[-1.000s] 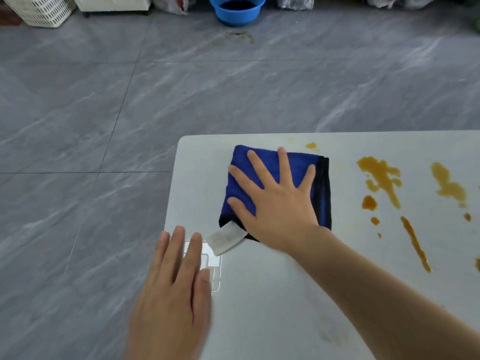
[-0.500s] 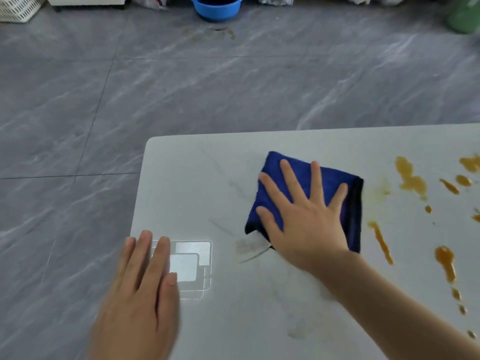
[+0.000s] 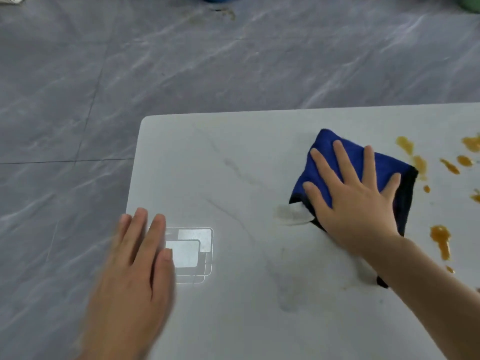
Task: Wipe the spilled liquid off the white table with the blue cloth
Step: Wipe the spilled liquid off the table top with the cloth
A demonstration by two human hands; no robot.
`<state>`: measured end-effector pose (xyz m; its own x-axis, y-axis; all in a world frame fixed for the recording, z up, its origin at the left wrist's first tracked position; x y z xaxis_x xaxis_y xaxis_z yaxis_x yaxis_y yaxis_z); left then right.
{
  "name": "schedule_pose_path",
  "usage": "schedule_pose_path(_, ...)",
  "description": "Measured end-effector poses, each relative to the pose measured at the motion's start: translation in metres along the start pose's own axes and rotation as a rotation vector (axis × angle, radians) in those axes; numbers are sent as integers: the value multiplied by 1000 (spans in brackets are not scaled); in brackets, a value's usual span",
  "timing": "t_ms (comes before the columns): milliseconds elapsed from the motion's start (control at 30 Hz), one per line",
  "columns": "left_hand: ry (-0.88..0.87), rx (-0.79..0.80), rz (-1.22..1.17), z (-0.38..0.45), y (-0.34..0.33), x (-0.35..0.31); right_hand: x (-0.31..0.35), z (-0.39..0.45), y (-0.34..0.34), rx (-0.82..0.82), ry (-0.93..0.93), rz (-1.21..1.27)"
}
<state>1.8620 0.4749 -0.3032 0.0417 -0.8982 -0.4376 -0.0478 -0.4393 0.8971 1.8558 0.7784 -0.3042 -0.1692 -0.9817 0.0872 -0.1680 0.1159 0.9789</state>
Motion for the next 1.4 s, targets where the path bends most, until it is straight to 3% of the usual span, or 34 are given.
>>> schedule_pose_path(133, 3, 16, 4, 0, -1, -1, 23, -9, -5, 17, 156, -32)
schedule_pose_path(267, 13, 3, -14, -1, -1, 0, 7, 40, 6, -19, 221, 8)
schedule_pose_path(400, -1, -2, -41, -1, -2, 1, -43, 76, 16, -51, 60, 50)
schedule_pose_path(600, -7, 11, -28, -1, -2, 2, -94, 33, 24, 32, -177, 87)
schedule_pose_path(767, 20, 9, -23, -1, -2, 1, -25, -20, 1, 39, 109, -12)
schedule_pose_path(900, 15, -6, -32, -1, -1, 1, -15, 10, -1, 1, 243, -33)
schedule_pose_path(1033, 9, 4, -10, -1, 0, 1, -54, 45, 14, -16, 54, 27)
schedule_pose_path(1200, -4, 22, 1, 0, -2, 5, -66, -12, 14, 54, -113, 89)
schedule_pose_path(1400, 20, 28, 7, 1, -5, 7, 43, -105, -11, 65, 354, -4)
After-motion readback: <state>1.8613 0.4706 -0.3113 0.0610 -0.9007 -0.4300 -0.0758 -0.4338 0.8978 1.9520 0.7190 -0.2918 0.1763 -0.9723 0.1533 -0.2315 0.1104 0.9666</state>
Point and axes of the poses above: each hand's wrist, its own z-axis towards the middle knuckle, its own y-axis out of the back of the hand, x = y × z, the point moved 3 cm from there along z, towards the middle knuckle, and after that the axes turned 11 degrees about y, right-handed, at the moved point
